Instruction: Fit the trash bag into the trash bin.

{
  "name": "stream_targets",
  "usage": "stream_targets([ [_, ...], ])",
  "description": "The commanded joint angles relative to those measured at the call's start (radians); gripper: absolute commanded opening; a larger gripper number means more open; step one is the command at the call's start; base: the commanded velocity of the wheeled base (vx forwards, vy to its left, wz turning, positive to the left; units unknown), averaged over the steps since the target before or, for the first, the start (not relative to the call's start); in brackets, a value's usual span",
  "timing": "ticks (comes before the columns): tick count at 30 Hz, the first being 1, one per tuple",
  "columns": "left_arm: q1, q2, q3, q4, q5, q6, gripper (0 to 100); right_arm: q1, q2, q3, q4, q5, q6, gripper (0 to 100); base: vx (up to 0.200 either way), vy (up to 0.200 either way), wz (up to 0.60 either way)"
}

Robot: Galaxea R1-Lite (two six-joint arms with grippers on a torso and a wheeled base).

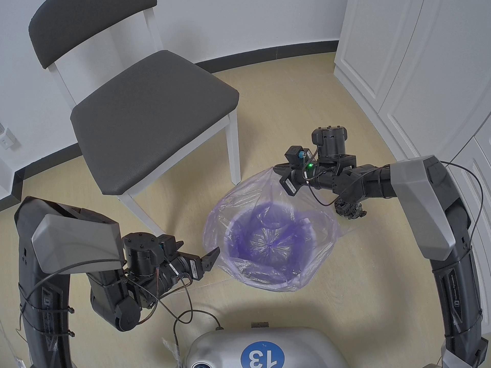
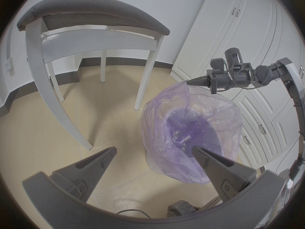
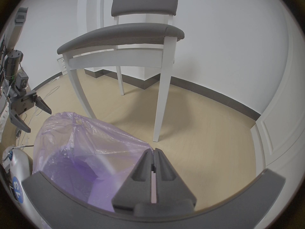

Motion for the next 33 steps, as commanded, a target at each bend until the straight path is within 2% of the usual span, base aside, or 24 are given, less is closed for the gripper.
stream_targets([
  [1, -0.001, 0.01, 0.0, -0.004, 0.0, 0.0, 100, -0.004, 0.06, -0.026, -0.019, 0.001, 0.003, 0, 0.0, 0.0, 0.0],
  [2, -0.001, 0.01, 0.0, -0.004, 0.0, 0.0, 100, -0.004, 0.068, -0.026, -0.036, 0.003, 0.011, 0, 0.0, 0.0, 0.0],
  [3, 0.0, 0.01, 0.0, -0.005, 0.0, 0.0, 100, -0.004, 0.071, -0.026, -0.051, 0.003, 0.026, 100, 0.0, 0.0, 0.0],
  [7, 0.002, 0.008, 0.0, -0.01, 0.0, -0.001, 100, -0.004, 0.068, -0.026, -0.108, 0.0, 0.12, 100, 0.0, 0.0, 0.0],
  [14, -0.001, -0.002, 0.014, -0.06, -0.002, -0.001, 100, -0.012, 0.009, -0.005, -0.149, -0.032, 0.209, 100, 0.0, 0.0, 0.0],
  [20, -0.007, -0.036, 0.0, -0.053, -0.005, 0.013, 100, -0.018, -0.175, 0.197, -0.142, -0.042, 0.331, 100, 0.0, 0.0, 0.0],
  [22, -0.007, -0.036, 0.0, -0.053, -0.005, 0.013, 100, -0.018, -0.175, 0.197, -0.142, -0.042, 0.331, 100, 0.0, 0.0, 0.0],
  [23, -0.012, -0.071, -0.041, 0.047, -0.008, 0.039, 100, -0.017, -0.27, 0.334, -0.11, -0.083, 0.432, 100, 0.0, 0.0, 0.0],
  [25, -0.013, -0.107, -0.112, 0.171, -0.008, 0.045, 100, -0.014, -0.314, 0.397, -0.091, -0.137, 0.505, 100, 0.0, 0.0, 0.0],
  [26, -0.013, -0.113, -0.124, 0.191, -0.006, 0.045, 100, -0.014, -0.319, 0.406, -0.09, -0.143, 0.514, 100, 0.0, 0.0, 0.0],
  [27, -0.013, -0.142, -0.204, 0.308, -0.006, 0.045, 100, -0.012, -0.345, 0.457, -0.093, -0.184, 0.567, 100, 0.0, 0.0, 0.0],
  [30, -0.018, -0.165, -0.31, 0.457, -0.006, 0.043, 100, -0.012, -0.377, 0.526, -0.1, -0.209, 0.623, 100, 0.0, 0.0, 0.0],
  [33, -0.03, -0.128, -0.485, 0.636, 0.015, 0.043, 100, -0.011, -0.393, 0.598, -0.122, -0.23, 0.663, 100, 0.0, 0.0, 0.0],
])
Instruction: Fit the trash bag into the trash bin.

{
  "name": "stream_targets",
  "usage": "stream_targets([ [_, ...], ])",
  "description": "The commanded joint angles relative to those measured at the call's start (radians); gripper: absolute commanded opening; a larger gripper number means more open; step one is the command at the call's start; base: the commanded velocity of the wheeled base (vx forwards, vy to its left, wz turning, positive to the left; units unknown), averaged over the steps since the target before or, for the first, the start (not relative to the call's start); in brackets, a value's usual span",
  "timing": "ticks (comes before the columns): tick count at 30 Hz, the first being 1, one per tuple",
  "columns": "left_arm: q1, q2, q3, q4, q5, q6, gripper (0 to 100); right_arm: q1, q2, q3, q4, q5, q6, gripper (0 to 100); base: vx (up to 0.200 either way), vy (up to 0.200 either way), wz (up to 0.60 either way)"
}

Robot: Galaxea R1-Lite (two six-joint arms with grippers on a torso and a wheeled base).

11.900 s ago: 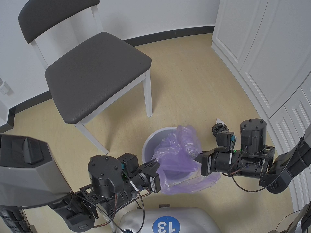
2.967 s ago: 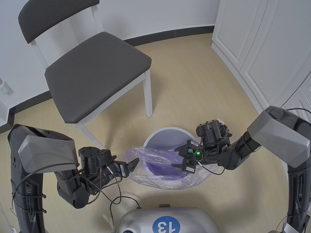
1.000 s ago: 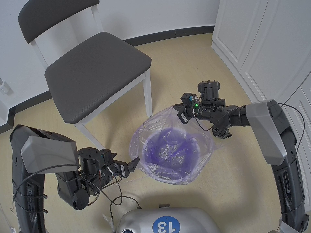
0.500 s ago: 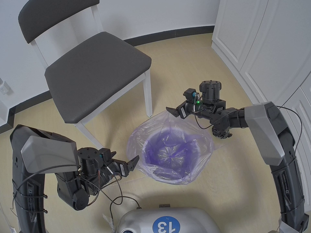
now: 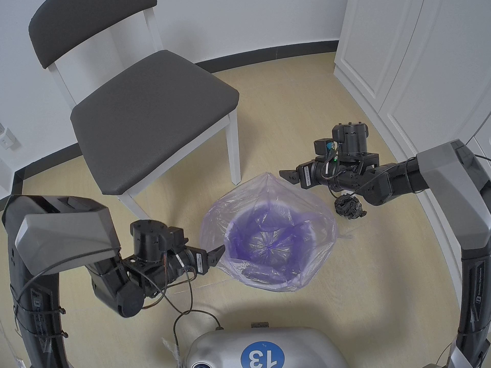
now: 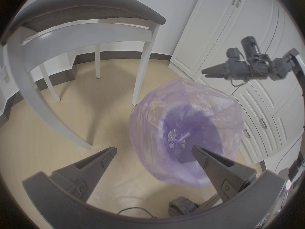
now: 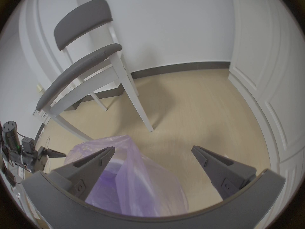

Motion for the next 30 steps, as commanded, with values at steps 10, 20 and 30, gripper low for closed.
stream_targets([
  [10, -0.012, 0.09, -0.537, 0.459, 0.117, 0.011, 100, 0.002, -0.048, 0.3, -0.163, -0.098, 0.173, 100, 0.0, 0.0, 0.0],
  [20, 0.015, 0.195, -0.741, 0.581, 0.123, 0.012, 100, -0.032, 0.004, 0.303, -0.215, -0.075, 0.168, 100, 0.0, 0.0, 0.0],
  [30, 0.035, 0.269, -0.926, 0.704, 0.174, 0.043, 100, -0.079, 0.086, 0.246, -0.209, -0.043, 0.145, 100, 0.0, 0.0, 0.0],
])
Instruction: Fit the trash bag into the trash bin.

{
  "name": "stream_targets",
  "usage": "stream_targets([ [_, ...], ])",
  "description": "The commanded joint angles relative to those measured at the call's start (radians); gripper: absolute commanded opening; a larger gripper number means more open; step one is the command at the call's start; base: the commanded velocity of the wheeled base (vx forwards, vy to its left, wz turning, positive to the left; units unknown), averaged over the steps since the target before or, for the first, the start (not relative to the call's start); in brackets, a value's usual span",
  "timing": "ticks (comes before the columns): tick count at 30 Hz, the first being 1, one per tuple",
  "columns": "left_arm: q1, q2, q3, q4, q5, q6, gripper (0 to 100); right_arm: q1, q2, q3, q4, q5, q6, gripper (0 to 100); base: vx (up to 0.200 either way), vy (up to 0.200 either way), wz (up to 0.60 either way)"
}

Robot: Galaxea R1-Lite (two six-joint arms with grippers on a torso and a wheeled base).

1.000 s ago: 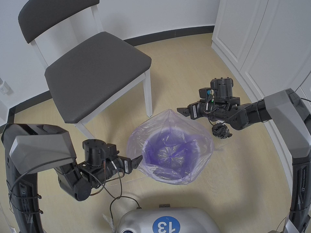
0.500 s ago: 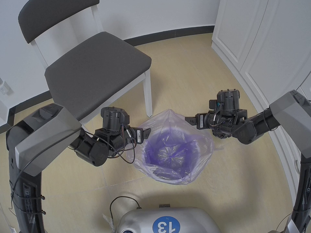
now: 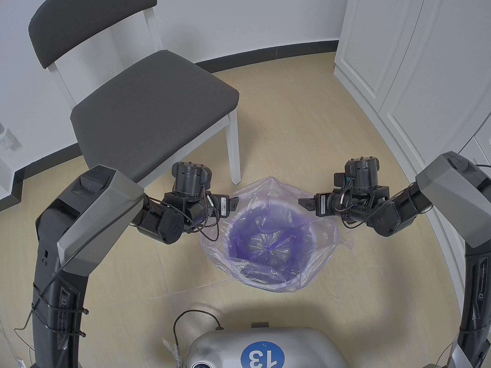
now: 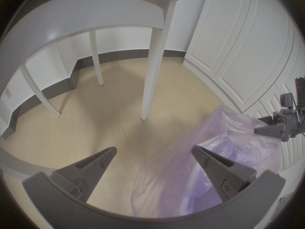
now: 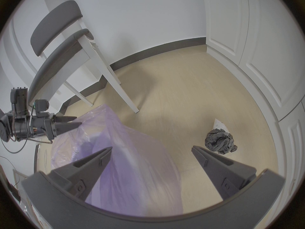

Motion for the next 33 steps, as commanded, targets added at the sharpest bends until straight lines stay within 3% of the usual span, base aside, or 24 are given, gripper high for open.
stream_targets([
  [1, 0.018, 0.06, -0.09, 0.033, 0.036, 0.024, 100, -0.025, 0.073, -0.046, 0.001, 0.006, -0.006, 100, 0.0, 0.0, 0.0],
  [23, 0.042, 0.11, -0.065, 0.045, 0.039, 0.03, 100, -0.068, 0.252, -0.194, 0.019, 0.037, -0.025, 100, 0.0, 0.0, 0.0],
  [33, 0.042, -0.01, 0.019, 0.027, 0.041, 0.033, 100, -0.088, 0.119, -0.108, 0.011, 0.038, -0.032, 100, 0.0, 0.0, 0.0],
])
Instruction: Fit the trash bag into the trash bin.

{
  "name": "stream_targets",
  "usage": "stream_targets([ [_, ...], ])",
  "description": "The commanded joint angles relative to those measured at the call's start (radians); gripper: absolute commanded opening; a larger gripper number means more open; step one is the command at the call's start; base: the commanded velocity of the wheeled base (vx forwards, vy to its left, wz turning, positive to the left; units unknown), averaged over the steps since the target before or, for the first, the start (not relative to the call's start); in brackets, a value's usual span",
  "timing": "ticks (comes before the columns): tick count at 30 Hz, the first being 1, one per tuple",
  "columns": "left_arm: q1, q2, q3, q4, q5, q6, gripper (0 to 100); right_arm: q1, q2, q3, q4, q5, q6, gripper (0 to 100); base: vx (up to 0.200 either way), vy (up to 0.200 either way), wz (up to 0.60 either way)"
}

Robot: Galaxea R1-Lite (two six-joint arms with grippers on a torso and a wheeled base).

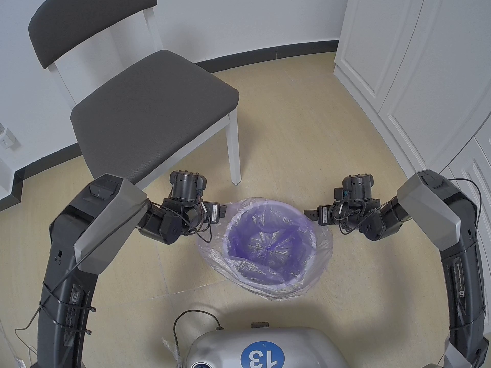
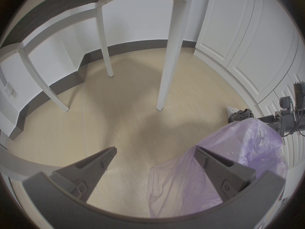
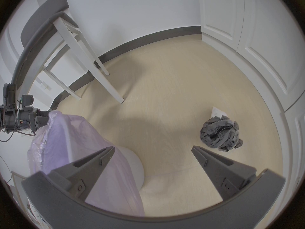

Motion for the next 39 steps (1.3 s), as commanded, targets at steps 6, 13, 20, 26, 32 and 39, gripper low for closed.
stream_targets([
  [6, -0.014, -0.204, 0.209, -0.057, -0.002, -0.01, 100, -0.014, -0.217, 0.228, -0.043, -0.002, -0.085, 100, 0.0, 0.0, 0.0],
  [13, -0.02, -0.251, 0.41, -0.128, 0.0, 0.016, 100, -0.01, -0.304, 0.438, -0.135, 0.002, -0.183, 100, 0.0, 0.0, 0.0],
  [20, -0.02, -0.241, 0.56, -0.257, 0.0, 0.02, 100, -0.002, -0.297, 0.565, -0.207, 0.003, -0.195, 100, 0.0, 0.0, 0.0],
  [26, -0.009, -0.162, 0.566, -0.312, -0.002, 0.025, 100, 0.012, -0.18, 0.576, -0.293, 0.032, -0.189, 100, 0.0, 0.0, 0.0],
  [32, -0.005, -0.049, 0.488, -0.31, 0.0, 0.031, 100, 0.01, -0.079, 0.538, -0.357, 0.04, -0.187, 100, 0.0, 0.0, 0.0],
  [39, 0.0, 0.049, 0.401, -0.304, 0.0, 0.043, 100, -0.004, -0.043, 0.453, -0.265, 0.067, -0.184, 100, 0.0, 0.0, 0.0],
])
